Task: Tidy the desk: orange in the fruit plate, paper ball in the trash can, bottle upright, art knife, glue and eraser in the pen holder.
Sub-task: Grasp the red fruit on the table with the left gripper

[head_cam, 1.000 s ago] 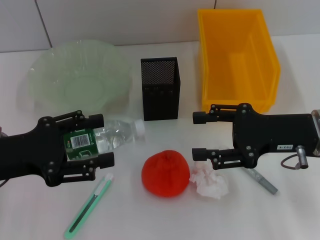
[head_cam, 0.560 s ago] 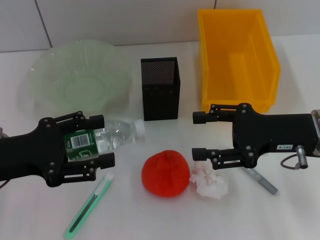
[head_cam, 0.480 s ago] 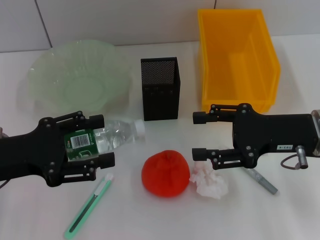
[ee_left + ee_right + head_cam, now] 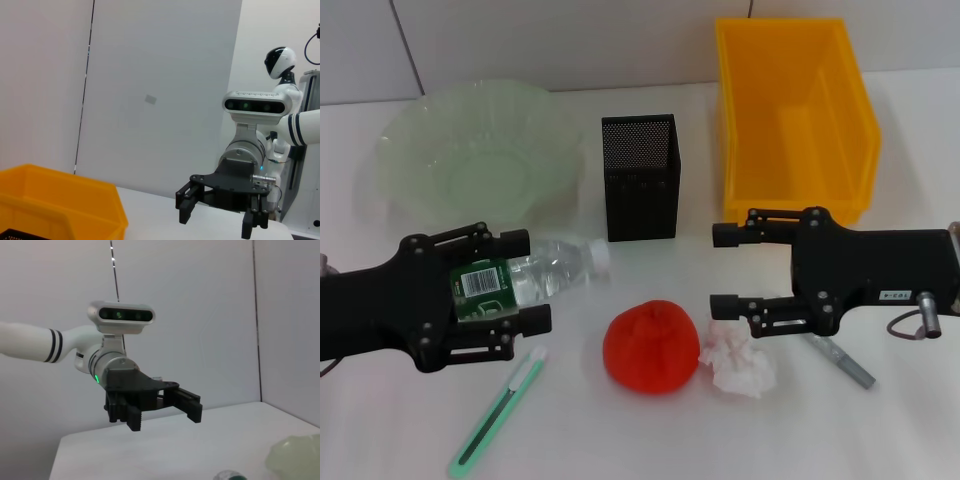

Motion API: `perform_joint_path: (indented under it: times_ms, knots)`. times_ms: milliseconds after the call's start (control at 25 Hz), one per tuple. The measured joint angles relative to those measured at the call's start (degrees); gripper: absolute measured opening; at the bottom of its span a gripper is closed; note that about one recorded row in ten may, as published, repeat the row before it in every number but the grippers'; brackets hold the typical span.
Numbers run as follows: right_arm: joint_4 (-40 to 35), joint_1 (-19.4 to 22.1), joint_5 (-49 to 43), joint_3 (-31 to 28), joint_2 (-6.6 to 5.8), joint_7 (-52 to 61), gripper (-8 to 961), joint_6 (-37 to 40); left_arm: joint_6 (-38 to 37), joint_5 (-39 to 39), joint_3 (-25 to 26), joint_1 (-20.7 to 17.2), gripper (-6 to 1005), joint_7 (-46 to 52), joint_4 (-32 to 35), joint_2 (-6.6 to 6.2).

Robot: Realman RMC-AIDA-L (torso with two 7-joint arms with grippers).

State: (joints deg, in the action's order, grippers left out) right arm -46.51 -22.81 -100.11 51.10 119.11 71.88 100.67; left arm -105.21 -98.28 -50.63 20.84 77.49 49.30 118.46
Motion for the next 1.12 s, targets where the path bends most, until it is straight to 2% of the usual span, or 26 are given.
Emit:
perform_joint_path:
  times_ms: [440,680,840,1120]
  knots:
    - [-2.85,1.88,-0.07,-0.52,-0.32,1.08,762,-0.22,3.05,-0.73,-0.18,1.59,807,0.41,-2.26,0.07]
    - [-3.19,2.16,-0.10,-0.99,-0.48,1.97,762,-0.13,7.10,-1.06,-5.46,2.53,804,0.43,-3.58,0.24]
    - [-3.27,2.48,-0.18,-1.08,-1.01,2.80,762,-0.16,10.82,-0.83,-9.20,2.85,801,0.55,-4.09,0.38]
    - [-4.40,3.22,-1.06,-3.26,-1.43,4.14,762,0.45,13.08,1.06,-10.51,4.40,797,-0.69,-6.67,0.51]
